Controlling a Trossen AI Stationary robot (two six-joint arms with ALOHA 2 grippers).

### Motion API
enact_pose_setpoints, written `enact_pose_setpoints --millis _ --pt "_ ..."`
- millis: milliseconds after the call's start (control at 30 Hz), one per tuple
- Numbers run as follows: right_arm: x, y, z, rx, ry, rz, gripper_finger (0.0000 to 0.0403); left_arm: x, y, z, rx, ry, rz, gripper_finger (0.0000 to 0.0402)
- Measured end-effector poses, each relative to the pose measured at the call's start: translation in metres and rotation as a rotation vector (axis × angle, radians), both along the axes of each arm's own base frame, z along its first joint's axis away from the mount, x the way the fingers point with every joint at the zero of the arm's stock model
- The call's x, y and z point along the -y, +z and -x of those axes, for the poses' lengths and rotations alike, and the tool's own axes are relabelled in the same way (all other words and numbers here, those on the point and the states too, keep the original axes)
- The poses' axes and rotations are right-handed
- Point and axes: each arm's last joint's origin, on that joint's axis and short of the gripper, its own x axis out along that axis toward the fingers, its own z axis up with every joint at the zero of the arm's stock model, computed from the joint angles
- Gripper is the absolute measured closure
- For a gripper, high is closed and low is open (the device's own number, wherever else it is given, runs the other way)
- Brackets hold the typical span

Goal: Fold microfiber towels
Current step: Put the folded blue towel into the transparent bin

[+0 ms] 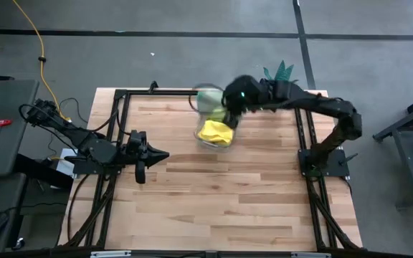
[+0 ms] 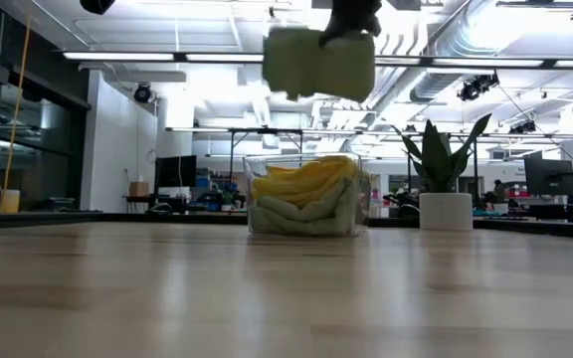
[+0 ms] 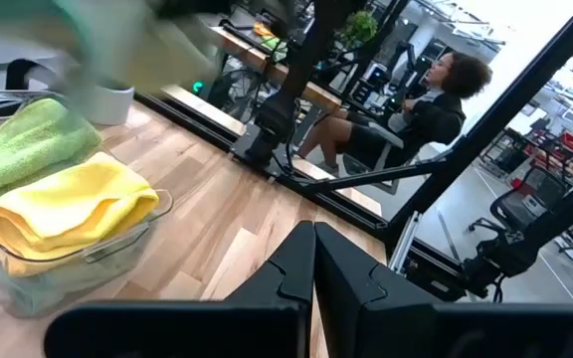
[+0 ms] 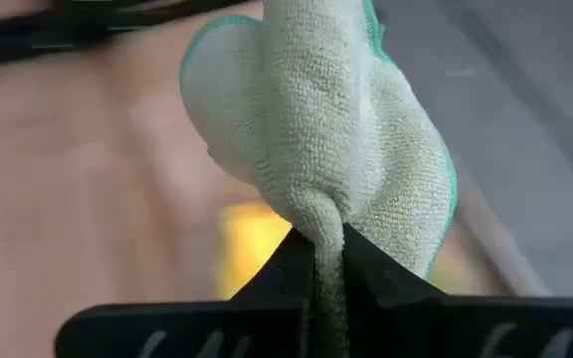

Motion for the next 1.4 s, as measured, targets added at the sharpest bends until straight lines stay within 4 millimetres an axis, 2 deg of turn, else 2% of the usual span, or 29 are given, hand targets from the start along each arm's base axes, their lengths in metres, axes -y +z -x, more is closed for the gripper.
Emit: enact_pose_setpoints --millis 133,233,367,533,733,800,867,1000,1100,1200,1233,1300,1400 --pt "0.037 0.006 -0.005 -0.085 -0.168 0.187 0.0403 0.000 0.000 0.000 0.000 0.000 0.000 0.0401" --pt "0.059 0.002 -0.009 -0.163 -0.243 0.301 0.0403 0.000 0.000 0.000 0.001 0.000 0.002 0.0401" --pt "0.077 -0.024 -0.017 -0.264 -0.260 0.336 0.0403 0.000 0.000 0.000 0.001 0.001 0.003 0.0401" --pt "0.081 -0.075 -0.030 -0.373 -0.223 0.350 0.0403 0.000 0.000 0.000 0.003 0.010 0.005 0.0401" --pt "0.063 -0.122 -0.039 -0.349 -0.173 0.325 0.0403 -0.001 0.000 0.000 0.005 0.023 0.004 0.0401" --pt "0.057 -0.122 -0.041 -0.351 -0.145 0.333 0.0403 -0.001 0.000 0.000 0.005 0.023 0.004 0.0401" --pt "0.054 -0.113 -0.044 -0.344 -0.123 0.359 0.0403 -0.001 0.000 0.000 0.005 0.024 0.004 0.0401" --pt "0.060 -0.069 -0.052 -0.197 -0.163 0.396 0.0403 -0.001 0.000 0.000 0.005 0.024 0.004 0.0401" --pt "0.069 -0.039 -0.056 -0.057 -0.273 0.472 0.0403 -0.001 0.000 0.000 0.005 0.022 0.005 0.0401" --pt "0.082 -0.024 -0.057 0.036 -0.368 0.540 0.0403 0.001 0.000 0.000 0.005 0.014 0.006 0.0401" --pt "0.086 -0.026 -0.057 0.036 -0.376 0.562 0.0403 0.001 0.000 0.001 0.005 0.012 0.005 0.0401" --pt "0.096 -0.041 -0.059 -0.027 -0.374 0.579 0.0403 0.002 0.000 0.001 0.005 0.010 0.005 0.0401" --pt "0.106 -0.084 -0.063 -0.178 -0.332 0.508 0.0403 0.002 0.000 0.001 0.005 0.010 0.006 0.0401"
